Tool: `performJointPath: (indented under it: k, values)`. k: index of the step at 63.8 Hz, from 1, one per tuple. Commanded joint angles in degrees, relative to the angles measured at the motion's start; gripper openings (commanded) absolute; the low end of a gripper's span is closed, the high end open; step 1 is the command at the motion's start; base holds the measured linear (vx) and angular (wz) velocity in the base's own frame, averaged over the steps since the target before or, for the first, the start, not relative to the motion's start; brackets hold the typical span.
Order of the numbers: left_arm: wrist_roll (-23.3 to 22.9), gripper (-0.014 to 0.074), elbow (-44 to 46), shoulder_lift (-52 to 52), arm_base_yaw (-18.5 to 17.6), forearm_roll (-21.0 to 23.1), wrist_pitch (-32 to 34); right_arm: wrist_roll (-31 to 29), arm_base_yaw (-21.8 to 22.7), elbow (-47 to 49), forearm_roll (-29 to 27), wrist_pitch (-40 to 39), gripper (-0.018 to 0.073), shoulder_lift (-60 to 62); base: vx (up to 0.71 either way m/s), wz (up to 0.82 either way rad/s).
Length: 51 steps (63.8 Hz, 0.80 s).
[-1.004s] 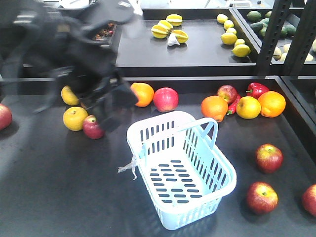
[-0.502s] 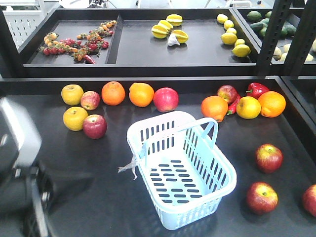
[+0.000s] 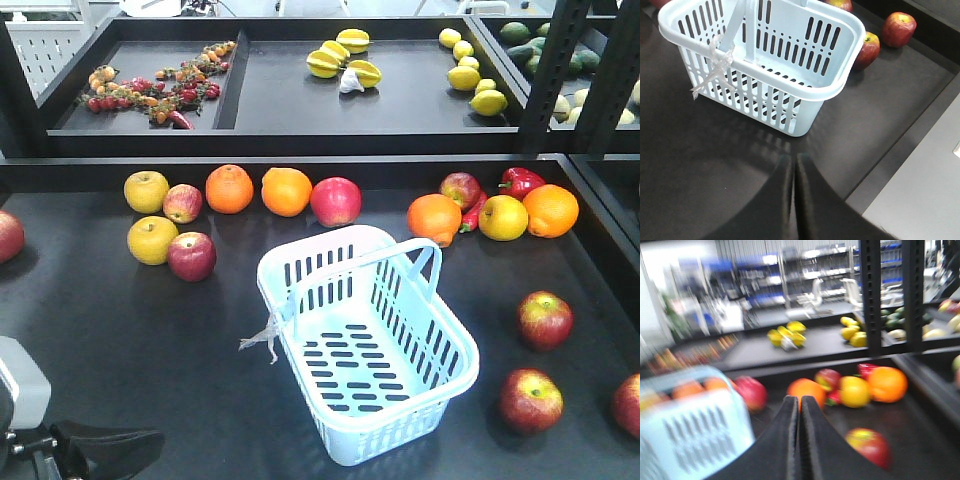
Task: Pick three apples into basket with both arms
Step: 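Open the left gripper and withdraw it from the basket handle, then reach the right gripper down and grasp a red apple beside the basket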
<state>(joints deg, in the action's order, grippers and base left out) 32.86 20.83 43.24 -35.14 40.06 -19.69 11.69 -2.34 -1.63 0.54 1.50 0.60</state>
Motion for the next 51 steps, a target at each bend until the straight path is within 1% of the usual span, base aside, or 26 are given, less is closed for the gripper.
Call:
performJointPath:
  k: [1, 7, 11, 14, 18, 22, 25, 30, 34, 41, 45, 51]
  values:
    - [-0.51, -0.0007, 1.44, -0.22, -0.21, 1.47, 2.26, 5.69, 0.37, -0.78, -4.78, -7.14, -0.0001, 0.59, 0.00, 0.00]
    - [-0.51, -0.0007, 1.44, -0.22, -0.21, 1.47, 2.26, 6.96, 0.37, -0.78, -7.42, -8.88, -0.0001, 0.59, 0.00, 0.00]
    - [-0.51, -0.0007, 1.44, -0.22, -0.21, 1.47, 2.26, 9.17, 0.37, -0.78, -10.05, -10.15, -0.0001, 0.59, 0.00, 0.00]
    - [-0.51, -0.0007, 1.44, -0.22, -0.21, 1.47, 2.26, 11.98, 0.37, -0.78, -12.36, -10.82, -0.0001, 0.59, 0.00, 0.00]
    - [-0.51, -0.0007, 1.44, -0.22, -0.21, 1.47, 2.26, 13.48, 0.37, -0.48, -14.40, -12.52, -0.0001, 0.59, 0.00, 0.00]
    - [-0.51, -0.0007, 1.44, -0.22, -0.21, 1.47, 2.26, 13.69, 0.11, 1.56, -14.44, -12.27, -0.0001, 0.59, 0.00, 0.00]
    - [-0.51, -0.0007, 1.44, -0.22, -0.21, 1.47, 2.26, 12.63, 0.04, 4.98, -13.81, -10.56, -0.0001, 0.49, 0.00, 0.00]
    - [-0.51, -0.0007, 1.44, -0.22, -0.21, 1.47, 2.22, 9.07, 0.04, 11.89, -11.67, -3.42, -0.0001, -1.47, 0.00, 0.00]
    - [-0.51, -0.0007, 1.44, -0.22, -0.21, 1.47, 2.22, 5.49, 0.04, 18.71, -8.86, 4.37, -0.0001, -4.94, 0.00, 0.00]
    - [-0.51, -0.0007, 1.44, -0.22, -0.21, 1.47, 2.29, -0.02, 0.04, 32.06, -4.99, 20.78, -0.0001, -14.24, 0.00, 0.00]
    - [-0.51, -0.0007, 1.44, -0.22, -0.21, 1.47, 2.29, -3.38, 0.04, 38.23, -3.22, 27.69, -0.0001, -20.57, 0.00, 0.00]
    - [-0.51, -0.0007, 1.44, -0.22, -0.21, 1.47, 2.29, -7.64, 0.04, 44.98, -0.54, 34.69, 0.0005, -28.35, 0.00, 0.00]
